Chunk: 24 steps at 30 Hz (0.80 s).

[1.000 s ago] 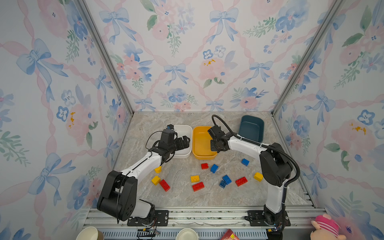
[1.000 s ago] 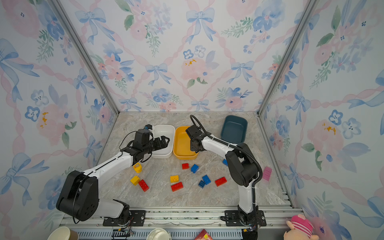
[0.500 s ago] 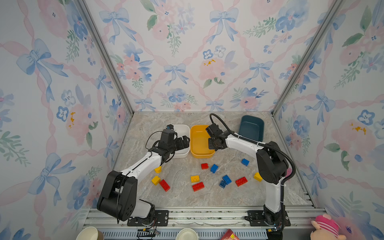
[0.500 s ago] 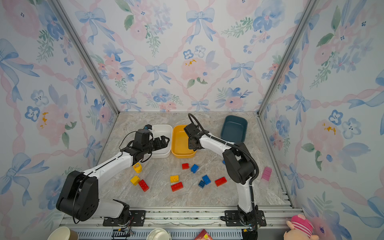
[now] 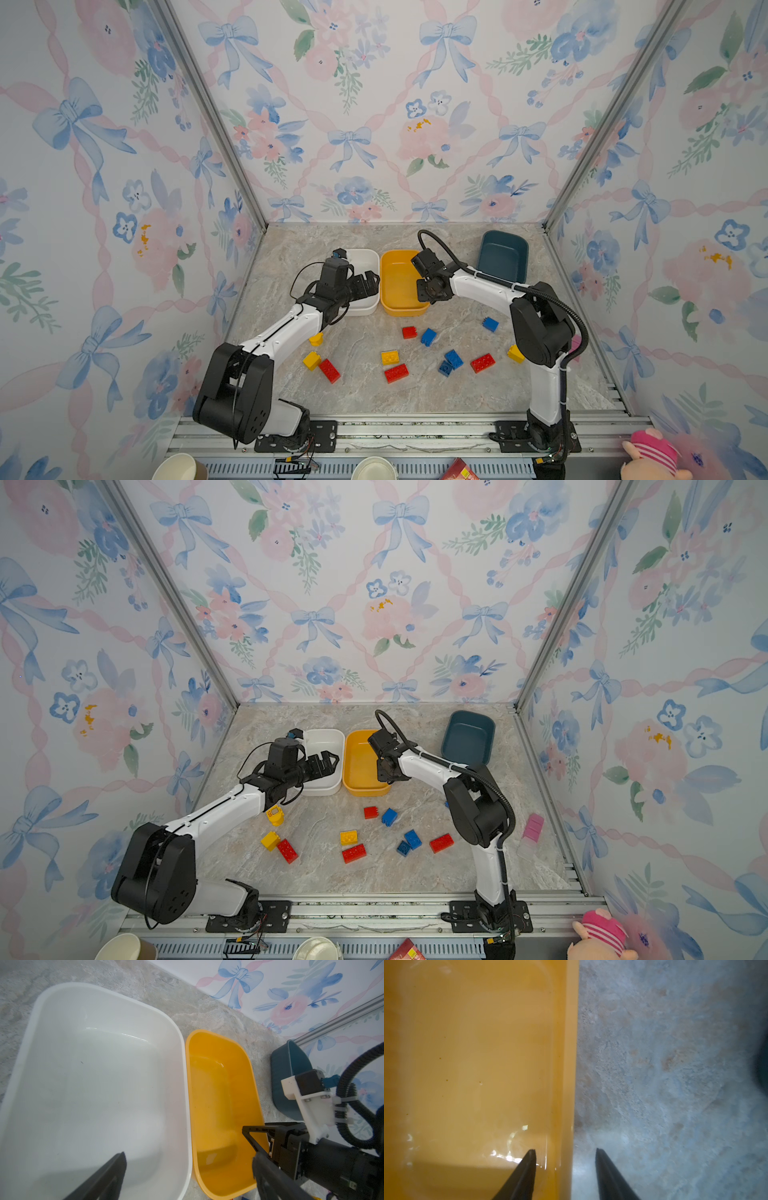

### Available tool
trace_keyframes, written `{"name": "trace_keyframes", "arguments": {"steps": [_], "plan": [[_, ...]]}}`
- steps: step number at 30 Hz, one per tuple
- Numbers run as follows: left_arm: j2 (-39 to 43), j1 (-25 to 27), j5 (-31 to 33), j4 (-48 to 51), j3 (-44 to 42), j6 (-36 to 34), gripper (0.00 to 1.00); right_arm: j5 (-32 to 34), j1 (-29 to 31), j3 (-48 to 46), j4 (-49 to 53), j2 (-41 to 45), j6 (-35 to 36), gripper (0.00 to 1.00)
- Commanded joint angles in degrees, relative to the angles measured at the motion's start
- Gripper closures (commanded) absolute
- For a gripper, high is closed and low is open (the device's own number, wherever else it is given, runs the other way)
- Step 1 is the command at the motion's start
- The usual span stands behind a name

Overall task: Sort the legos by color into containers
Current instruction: 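Grip the yellow bin rim with the right gripper and drag it beside the white bin, then release the yellow bin and grip the teal bin rim with the right gripper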

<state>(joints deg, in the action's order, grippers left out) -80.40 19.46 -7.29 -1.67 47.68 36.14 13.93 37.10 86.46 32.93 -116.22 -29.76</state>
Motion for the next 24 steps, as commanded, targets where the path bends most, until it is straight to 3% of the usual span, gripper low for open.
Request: {"name": "trace_keyframes", "arguments": {"steps": [1, 11, 16, 24], "plan": [[1.15, -0.4, 0.82, -0.57, -0.42, 0.31, 0.03, -0.38, -0.79, -1.27, 1.26, 3.12, 0.39, 0.44], [1.13, -0.39, -0.23, -2.36, 0.22, -0.02, 0.02, -1.11, -8.2, -4.75, 3.17, 12.81, 3.05, 0.29], [0.43, -0.39, -1.3, -4.28, -0.39, 0.6, 0.02, -1.58, -16.28, -7.65, 2.84, 16.83, 4.96, 0.21], [1.57, -0.39, -0.99, -6.15, -1.87, 1.52, 0.02, -2.19, -28.27, -7.15, 2.67, 16.1, 8.07, 0.19]]}}
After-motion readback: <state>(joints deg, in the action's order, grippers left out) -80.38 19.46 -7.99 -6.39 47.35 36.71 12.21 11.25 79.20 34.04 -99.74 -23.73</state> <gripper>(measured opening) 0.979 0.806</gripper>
